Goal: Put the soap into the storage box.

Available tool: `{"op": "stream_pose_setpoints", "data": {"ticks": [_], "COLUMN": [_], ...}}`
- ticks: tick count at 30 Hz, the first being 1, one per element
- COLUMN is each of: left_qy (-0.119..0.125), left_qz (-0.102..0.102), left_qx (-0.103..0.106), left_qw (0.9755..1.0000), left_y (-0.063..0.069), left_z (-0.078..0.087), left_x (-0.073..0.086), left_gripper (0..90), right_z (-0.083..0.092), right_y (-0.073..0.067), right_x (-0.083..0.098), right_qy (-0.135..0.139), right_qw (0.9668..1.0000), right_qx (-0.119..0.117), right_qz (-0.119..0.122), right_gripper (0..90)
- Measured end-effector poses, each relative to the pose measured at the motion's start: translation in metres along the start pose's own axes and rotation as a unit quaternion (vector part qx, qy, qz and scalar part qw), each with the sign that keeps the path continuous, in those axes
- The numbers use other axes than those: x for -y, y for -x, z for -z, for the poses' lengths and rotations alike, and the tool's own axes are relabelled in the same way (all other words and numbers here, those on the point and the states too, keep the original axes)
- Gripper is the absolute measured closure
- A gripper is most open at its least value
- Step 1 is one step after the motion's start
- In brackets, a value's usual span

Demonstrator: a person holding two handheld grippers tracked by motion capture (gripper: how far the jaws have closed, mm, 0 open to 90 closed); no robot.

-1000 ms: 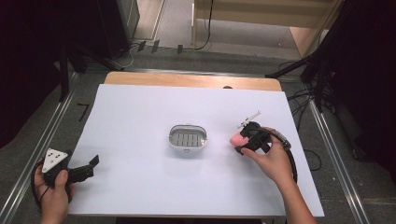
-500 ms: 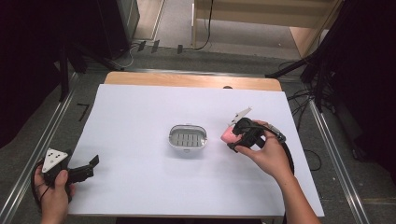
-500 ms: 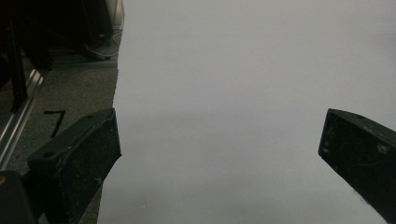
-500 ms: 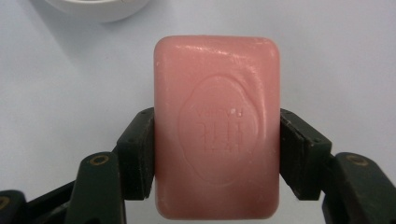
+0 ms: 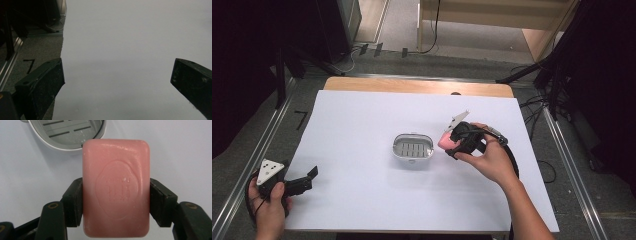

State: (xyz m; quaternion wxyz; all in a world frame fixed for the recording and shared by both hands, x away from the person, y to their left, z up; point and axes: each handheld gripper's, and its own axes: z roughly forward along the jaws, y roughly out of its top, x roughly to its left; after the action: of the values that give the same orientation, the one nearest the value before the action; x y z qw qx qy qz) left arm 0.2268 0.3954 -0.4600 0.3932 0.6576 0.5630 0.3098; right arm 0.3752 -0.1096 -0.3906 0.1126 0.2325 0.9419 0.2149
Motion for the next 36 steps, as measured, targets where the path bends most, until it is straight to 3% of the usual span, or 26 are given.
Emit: {"op": "stream_pose_setpoints", "data": {"ticks": [17, 36], "left_qy": [0.002, 0.002], "left_qz": [0.001, 0.001], "left_qx": [0.000, 0.001], "left_qw": [1.0000, 1.0000], "left_y": [0.000, 0.000], "left_z": [0.000, 0.000], "left_x": [0.000, 0.000], "left_gripper": [0.0, 0.0], "right_z": [-0.001, -0.007], "right_y": [-0.008, -0.016], "right_x": [-0.024, -0.050], "right_qy": [0.028, 0.043], "right_qw": [0.9989, 0.9975], "right_qx": [-0.011, -0.022], "right_qz": [0.035, 0.052], "right_gripper": [38.8, 38.7]}}
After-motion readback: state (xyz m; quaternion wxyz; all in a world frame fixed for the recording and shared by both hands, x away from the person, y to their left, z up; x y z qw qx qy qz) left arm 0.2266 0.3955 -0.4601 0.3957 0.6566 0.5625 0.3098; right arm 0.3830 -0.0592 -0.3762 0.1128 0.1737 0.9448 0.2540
